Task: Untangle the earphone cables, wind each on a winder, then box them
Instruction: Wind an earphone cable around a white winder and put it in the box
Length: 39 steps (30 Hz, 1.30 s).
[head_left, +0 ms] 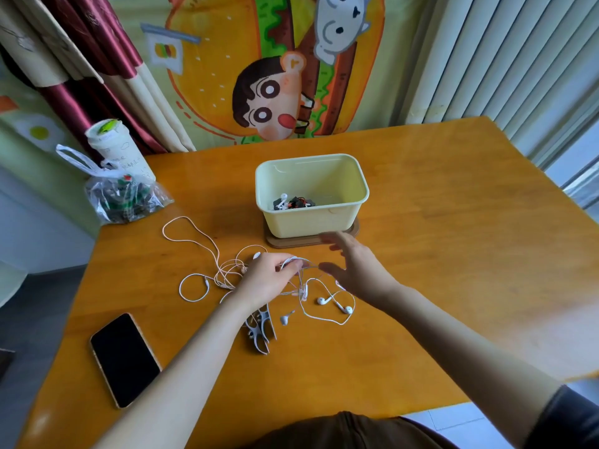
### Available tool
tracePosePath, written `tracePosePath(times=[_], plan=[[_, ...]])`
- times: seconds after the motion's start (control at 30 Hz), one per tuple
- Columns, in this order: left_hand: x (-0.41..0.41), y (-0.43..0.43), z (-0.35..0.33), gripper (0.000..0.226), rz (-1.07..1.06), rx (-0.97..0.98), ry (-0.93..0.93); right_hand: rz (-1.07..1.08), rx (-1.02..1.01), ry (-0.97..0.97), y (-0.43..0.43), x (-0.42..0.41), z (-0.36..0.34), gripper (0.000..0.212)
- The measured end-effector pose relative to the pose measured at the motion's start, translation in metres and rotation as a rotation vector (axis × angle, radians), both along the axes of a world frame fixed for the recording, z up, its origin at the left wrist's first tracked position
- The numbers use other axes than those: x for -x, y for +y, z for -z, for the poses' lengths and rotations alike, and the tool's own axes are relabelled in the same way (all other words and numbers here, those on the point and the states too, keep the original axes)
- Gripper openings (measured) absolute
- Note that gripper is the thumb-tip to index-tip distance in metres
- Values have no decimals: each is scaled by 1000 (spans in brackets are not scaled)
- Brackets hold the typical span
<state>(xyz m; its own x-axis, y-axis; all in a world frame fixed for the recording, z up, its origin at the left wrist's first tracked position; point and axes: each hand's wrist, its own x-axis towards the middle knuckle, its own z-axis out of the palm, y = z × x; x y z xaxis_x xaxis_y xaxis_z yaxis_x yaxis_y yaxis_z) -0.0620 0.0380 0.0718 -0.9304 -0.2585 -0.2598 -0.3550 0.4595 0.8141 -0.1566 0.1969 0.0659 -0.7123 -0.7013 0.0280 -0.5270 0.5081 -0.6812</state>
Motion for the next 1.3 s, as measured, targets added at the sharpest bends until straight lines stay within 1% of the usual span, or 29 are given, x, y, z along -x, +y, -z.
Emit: tracePosePath(times=[0.03,0.1,0.17,0.2,0.33,0.4,0.5,0.6,0.7,0.77,0.83,0.93,1.0,1.1,1.23,1.3], plan=[[1,1,-1,22,19,5,6,-57,3,-13,-3,-4,-1,45],[4,3,-3,22,37,14,18,-111,21,-53,-7,-10,-3,31],[4,2,-5,19,38,-4,18,-101,29,-91,-8,-10,-7,16],[2,1,-4,17,38,-23,10,-82,18,-98,-7,-8,-8,13],[-6,-8,4,11,-16,-47,-1,-3,-55,-65,-2,-1,-7,14],[-8,-11,8,11,-38,-92,-24,125,-12,-87,1,4,-5,14],[-11,-13,12,13,-74,-134,-55,298,74,-186,5,12,-6,14],[-8,-6,12,11,-98,-134,-1,295,104,-217,6,12,-9,14],[3,11,8,28,-54,-145,45,241,130,-242,3,4,-12,15],[10,21,8,32,-14,-156,49,212,157,-253,1,0,-15,15],[15,28,10,23,25,-126,55,194,171,-246,1,-1,-17,16],[18,34,13,5,16,-48,60,214,178,-269,5,2,-19,17],[18,33,18,11,27,13,43,254,181,-259,10,8,-17,18],[12,26,25,10,44,113,38,336,136,-169,20,17,-12,17],[4,11,32,9,-30,144,51,455,115,-222,31,27,-8,17],[-1,5,36,7,-25,206,24,491,90,-196,35,30,-5,19]])
